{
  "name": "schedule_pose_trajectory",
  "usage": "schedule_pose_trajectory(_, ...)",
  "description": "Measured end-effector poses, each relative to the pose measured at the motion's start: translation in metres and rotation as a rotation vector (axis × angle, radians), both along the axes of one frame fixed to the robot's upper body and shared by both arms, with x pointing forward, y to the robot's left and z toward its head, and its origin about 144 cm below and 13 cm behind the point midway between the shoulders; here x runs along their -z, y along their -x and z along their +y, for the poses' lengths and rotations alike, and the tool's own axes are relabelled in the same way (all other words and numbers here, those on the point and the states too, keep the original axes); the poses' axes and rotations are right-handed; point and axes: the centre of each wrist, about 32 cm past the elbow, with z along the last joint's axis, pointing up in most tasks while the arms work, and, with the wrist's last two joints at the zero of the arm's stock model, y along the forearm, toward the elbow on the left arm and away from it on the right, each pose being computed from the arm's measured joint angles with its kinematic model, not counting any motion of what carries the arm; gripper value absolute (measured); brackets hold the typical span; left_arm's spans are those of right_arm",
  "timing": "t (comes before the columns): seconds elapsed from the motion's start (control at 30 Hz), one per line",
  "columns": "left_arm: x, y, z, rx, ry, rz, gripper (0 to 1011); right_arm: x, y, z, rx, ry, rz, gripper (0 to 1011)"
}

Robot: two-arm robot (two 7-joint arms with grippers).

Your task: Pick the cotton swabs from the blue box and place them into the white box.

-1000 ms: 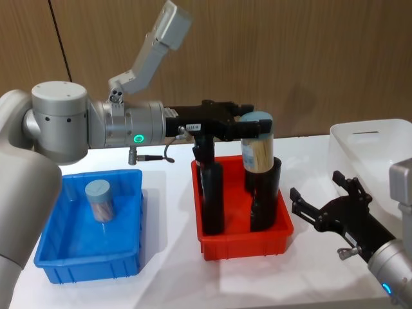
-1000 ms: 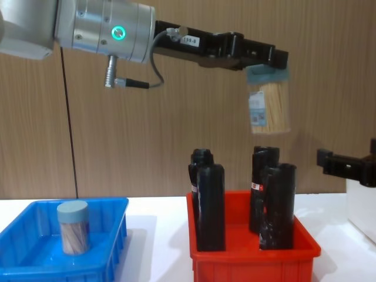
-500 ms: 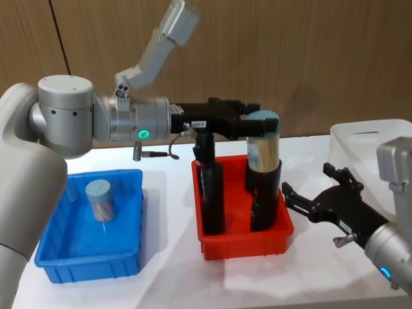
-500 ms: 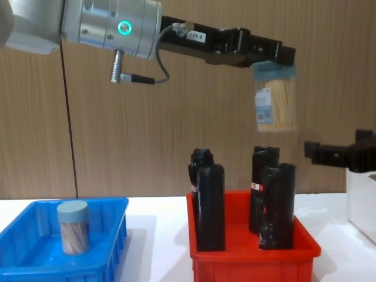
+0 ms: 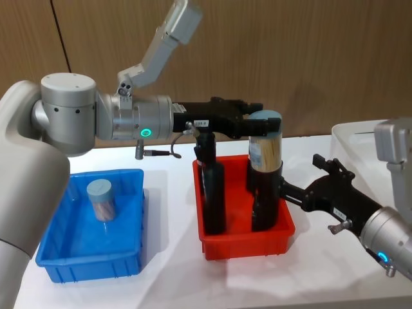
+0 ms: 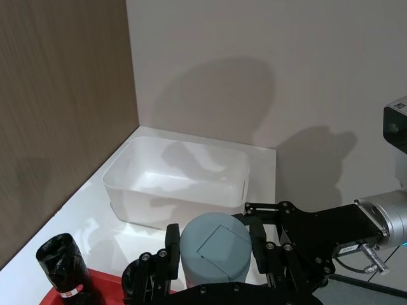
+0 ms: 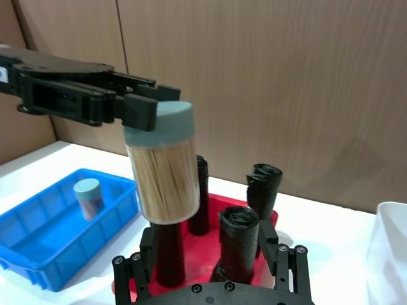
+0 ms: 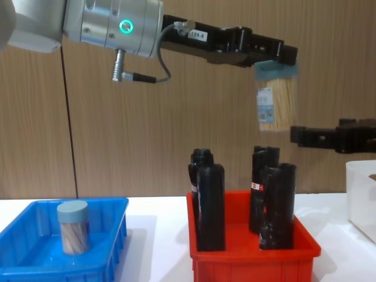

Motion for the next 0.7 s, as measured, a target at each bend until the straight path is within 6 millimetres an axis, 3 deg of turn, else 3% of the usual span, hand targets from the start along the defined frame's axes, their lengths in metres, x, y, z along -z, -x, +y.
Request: schedule_pose_trajectory(0.7, -0.001, 0.0, -0.001, 0.003, 0.0, 0.001, 666, -0.016, -0.002, 0.01, -0.12, -0.056, 0.026, 1001)
